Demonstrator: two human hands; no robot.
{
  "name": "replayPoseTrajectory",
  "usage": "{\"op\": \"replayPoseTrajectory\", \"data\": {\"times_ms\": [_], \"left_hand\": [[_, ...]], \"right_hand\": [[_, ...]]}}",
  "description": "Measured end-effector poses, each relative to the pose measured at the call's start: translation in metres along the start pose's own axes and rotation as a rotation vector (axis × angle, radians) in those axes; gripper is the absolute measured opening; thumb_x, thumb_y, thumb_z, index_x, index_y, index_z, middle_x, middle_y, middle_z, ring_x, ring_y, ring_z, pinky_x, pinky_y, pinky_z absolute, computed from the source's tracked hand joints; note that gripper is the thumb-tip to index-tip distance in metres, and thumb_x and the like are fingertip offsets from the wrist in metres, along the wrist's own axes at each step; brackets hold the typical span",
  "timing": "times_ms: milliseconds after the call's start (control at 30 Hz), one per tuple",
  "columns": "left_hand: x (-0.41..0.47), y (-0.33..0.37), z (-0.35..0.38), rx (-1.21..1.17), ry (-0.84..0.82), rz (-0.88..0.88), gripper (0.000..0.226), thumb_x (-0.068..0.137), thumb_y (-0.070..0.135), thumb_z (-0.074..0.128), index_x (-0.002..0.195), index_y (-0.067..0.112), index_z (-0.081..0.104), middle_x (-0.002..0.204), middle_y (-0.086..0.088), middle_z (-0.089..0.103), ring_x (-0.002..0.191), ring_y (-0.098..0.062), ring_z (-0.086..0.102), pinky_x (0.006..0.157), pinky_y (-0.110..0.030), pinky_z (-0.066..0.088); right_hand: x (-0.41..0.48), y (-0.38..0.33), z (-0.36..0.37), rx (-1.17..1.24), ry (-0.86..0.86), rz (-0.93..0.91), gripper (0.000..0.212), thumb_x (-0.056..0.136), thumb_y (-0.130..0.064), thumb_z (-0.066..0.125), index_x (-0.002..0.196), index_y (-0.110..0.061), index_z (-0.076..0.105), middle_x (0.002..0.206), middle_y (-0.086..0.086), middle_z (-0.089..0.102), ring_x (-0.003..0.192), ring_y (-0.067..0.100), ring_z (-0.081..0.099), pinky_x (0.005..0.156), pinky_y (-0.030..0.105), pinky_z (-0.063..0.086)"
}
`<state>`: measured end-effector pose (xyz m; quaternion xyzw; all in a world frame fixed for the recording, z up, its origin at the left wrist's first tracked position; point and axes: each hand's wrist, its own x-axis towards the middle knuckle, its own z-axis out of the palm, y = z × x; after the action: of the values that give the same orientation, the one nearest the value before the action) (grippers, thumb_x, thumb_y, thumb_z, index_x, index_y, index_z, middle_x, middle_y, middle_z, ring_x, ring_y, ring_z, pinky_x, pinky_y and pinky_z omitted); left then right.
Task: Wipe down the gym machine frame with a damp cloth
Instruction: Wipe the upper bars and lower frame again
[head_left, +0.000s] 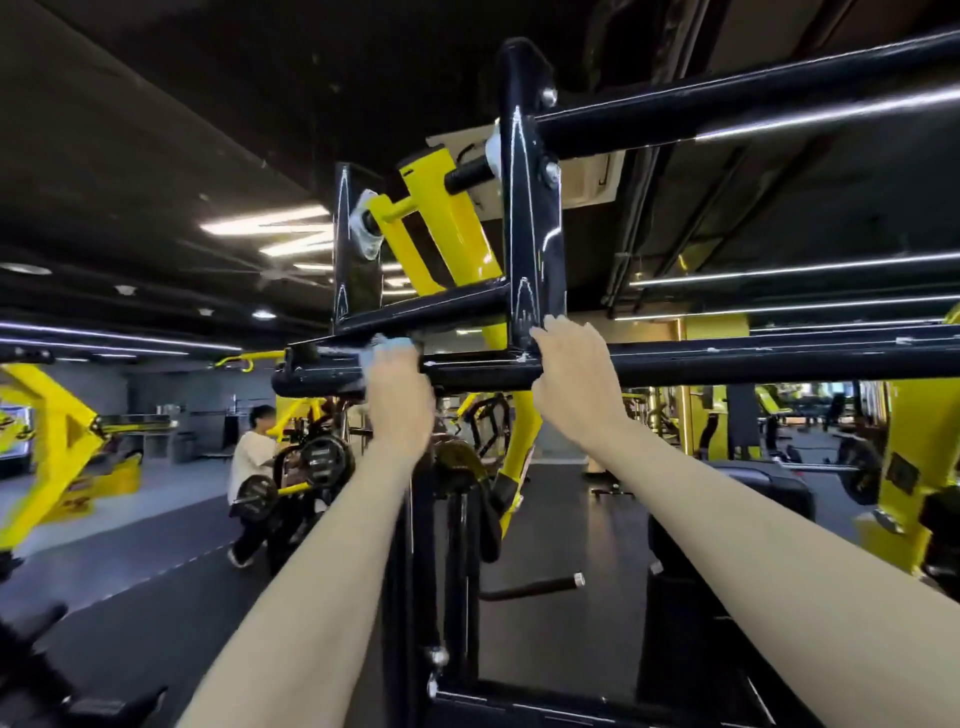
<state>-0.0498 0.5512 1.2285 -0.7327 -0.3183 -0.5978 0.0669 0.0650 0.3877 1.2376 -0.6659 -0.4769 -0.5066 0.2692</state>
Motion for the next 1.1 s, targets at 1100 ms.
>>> {"op": "replayPoseTrajectory", "data": {"times_ms": [1100], "left_hand": [[-0.012,-0.044,0.031,-0.170,0.086,0.452,0.065,0.077,-0.018,0.059,0.139,-0.005,0.043,0.145,-0.022,0.043,0.139,-0.039,0.033,0.113,-0.047,0.017]], "right_hand": [[0.033,-0.070,0.092,-0.345,0.104,0.043,0.040,0.062,-0.012,0.084,0.097,-0.013,0.064,0.089,0.002,0.063,0.092,0.022,0.062,0.111,0.040,0.009]]}}
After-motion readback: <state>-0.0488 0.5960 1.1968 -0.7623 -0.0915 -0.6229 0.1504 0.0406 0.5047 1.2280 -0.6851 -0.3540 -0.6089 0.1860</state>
